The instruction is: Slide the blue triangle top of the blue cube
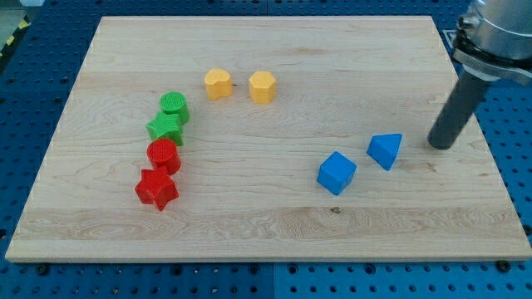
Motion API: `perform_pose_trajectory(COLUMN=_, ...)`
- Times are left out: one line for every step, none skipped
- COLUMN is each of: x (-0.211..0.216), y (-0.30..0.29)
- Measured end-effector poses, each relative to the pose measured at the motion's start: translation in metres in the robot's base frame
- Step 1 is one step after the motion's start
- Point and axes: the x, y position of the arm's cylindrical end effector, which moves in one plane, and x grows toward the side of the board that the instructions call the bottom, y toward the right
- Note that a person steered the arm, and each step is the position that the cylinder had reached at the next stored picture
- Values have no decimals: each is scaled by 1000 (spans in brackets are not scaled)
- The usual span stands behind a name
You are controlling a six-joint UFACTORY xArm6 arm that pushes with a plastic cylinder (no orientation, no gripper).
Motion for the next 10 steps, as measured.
perform_pose_trajectory(x=14, y=-15)
perform_pose_trajectory(x=8, y=-46)
perform_pose_trajectory(x=-3, y=-65)
perform_pose_trajectory(x=-5, y=-79)
perform_pose_trajectory(x=-5, y=-81)
perform_pose_trajectory(x=-5, y=-93)
perform_pose_trajectory(x=-5, y=-109)
perform_pose_trajectory(x=-5, y=-112)
perform_pose_trajectory(x=-5, y=-110)
perform_pose_trajectory(x=-5, y=-113)
